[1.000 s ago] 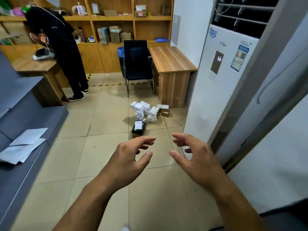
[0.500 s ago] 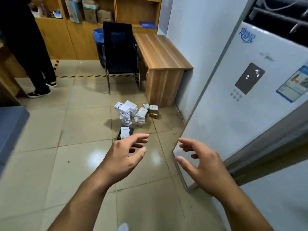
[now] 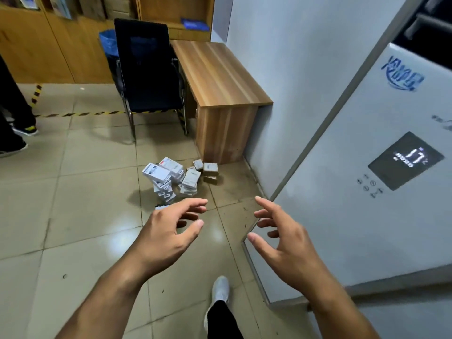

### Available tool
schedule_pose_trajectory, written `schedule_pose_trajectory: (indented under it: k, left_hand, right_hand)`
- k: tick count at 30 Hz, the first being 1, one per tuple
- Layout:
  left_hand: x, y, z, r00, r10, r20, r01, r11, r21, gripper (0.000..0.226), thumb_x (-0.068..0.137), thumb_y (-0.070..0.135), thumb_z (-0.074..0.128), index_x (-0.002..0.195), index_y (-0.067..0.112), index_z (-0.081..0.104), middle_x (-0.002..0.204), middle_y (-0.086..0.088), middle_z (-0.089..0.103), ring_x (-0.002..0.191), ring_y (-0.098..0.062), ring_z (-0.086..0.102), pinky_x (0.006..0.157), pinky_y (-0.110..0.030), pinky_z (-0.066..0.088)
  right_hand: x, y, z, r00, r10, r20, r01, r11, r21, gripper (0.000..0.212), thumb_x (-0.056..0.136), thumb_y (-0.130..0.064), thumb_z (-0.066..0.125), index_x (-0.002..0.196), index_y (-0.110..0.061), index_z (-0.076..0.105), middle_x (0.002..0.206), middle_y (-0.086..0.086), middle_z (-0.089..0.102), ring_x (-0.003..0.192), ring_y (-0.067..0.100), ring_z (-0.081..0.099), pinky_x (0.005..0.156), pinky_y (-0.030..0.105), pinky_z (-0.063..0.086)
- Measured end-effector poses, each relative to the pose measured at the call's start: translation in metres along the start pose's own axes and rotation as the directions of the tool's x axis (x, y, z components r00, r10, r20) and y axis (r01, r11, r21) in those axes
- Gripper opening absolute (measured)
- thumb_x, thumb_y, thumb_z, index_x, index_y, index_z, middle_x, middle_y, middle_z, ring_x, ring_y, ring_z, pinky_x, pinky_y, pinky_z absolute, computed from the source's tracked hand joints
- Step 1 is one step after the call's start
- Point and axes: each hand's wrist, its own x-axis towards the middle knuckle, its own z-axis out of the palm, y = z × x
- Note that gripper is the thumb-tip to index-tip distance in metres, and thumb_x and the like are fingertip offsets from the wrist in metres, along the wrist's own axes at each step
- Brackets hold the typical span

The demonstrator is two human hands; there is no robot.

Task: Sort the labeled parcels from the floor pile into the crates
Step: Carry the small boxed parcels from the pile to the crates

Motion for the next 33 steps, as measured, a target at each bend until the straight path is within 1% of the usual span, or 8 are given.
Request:
schedule_pose_trajectory:
  k: [3,7,10,14,17,21,26,33]
  left_hand:
    - [0.058,0.000,0.000,1.000,0.004,-0.018,-0.003,0.999,0.035,0.038,0.087,0.033,0.062,0.124,0.038,0.066,0.111,0.023,0.071,0.105,-0.005,0.068,0.091,-0.036,0.058]
    - [0.137,0.003,-0.001,1.000,-0.019,-0.014,0.020,0.997,0.074,0.041,0.086,0.033,0.066,0.126,0.036,0.064,0.115,0.024,0.070,0.110,-0.005,0.067,0.093,-0.028,0.055]
    - [0.190,0.006,0.000,1.000,0.002,-0.029,0.001,0.995,0.096,0.043,0.084,0.029,0.069,0.127,0.030,0.065,0.117,0.024,0.069,0.113,-0.004,0.066,0.094,-0.021,0.052]
    - [0.245,-0.002,-0.002,0.996,-0.038,-0.080,0.047,0.993,0.108,0.046,0.082,0.040,0.067,0.127,0.029,0.066,0.118,0.020,0.070,0.114,-0.006,0.066,0.094,-0.022,0.053]
    - [0.277,-0.015,-0.006,0.992,-0.076,-0.101,0.086,0.991,0.100,0.045,0.083,0.032,0.069,0.128,0.031,0.066,0.119,0.020,0.070,0.114,-0.005,0.065,0.093,-0.020,0.052]
    - [0.330,-0.041,-0.008,0.982,-0.151,-0.111,0.159,0.985,0.066,0.045,0.083,0.031,0.068,0.127,0.034,0.065,0.118,0.020,0.070,0.115,-0.005,0.065,0.094,-0.024,0.052]
    - [0.418,-0.082,-0.003,0.985,-0.169,-0.038,0.170,0.984,0.057,0.045,0.084,0.032,0.067,0.129,0.036,0.064,0.119,0.021,0.069,0.117,-0.005,0.063,0.097,-0.031,0.054]
    - [0.585,-0.143,-0.013,0.991,-0.112,0.072,0.105,0.990,0.098,0.048,0.089,0.024,0.073,0.134,0.034,0.060,0.125,0.017,0.064,0.119,0.001,0.057,0.098,-0.024,0.050]
  right_hand:
    - [0.067,0.024,-0.001,1.000,-0.003,0.015,0.002,0.999,0.052,0.085,0.090,-0.040,0.074,0.153,-0.055,0.019,0.123,-0.025,0.055,0.113,-0.003,0.057,0.093,0.021,0.053]
    - [0.171,0.050,-0.007,0.998,-0.051,0.043,0.046,0.993,0.111,0.080,0.089,-0.035,0.077,0.154,-0.043,0.031,0.119,-0.016,0.060,0.108,0.002,0.060,0.093,0.022,0.052]
    - [0.240,0.065,-0.013,0.990,-0.112,0.089,0.101,0.988,0.119,0.075,0.089,-0.034,0.076,0.149,-0.047,0.033,0.118,-0.016,0.060,0.108,-0.001,0.058,0.093,0.019,0.051]
    - [0.313,0.086,-0.024,0.985,-0.131,0.113,0.114,0.983,0.142,0.069,0.090,-0.031,0.075,0.148,-0.040,0.038,0.114,-0.017,0.062,0.105,-0.002,0.060,0.094,0.024,0.052]
    - [0.355,0.102,-0.025,0.986,-0.118,0.115,0.096,0.979,0.179,0.068,0.090,-0.030,0.075,0.148,-0.037,0.040,0.114,-0.016,0.063,0.104,0.001,0.062,0.095,0.028,0.052]
    - [0.411,0.127,-0.010,0.987,-0.047,0.155,0.018,0.983,0.181,0.068,0.090,-0.031,0.075,0.148,-0.040,0.040,0.113,-0.017,0.062,0.103,-0.002,0.062,0.094,0.035,0.055]
    - [0.480,0.152,0.005,0.984,-0.005,0.177,-0.025,0.986,0.164,0.072,0.089,-0.032,0.077,0.149,-0.040,0.038,0.115,-0.015,0.062,0.106,0.000,0.062,0.098,0.034,0.053]
    - [0.610,0.203,0.019,0.979,0.167,0.114,-0.182,0.974,0.134,0.074,0.086,-0.035,0.079,0.147,-0.045,0.037,0.115,-0.018,0.061,0.107,0.002,0.062,0.094,0.041,0.055]
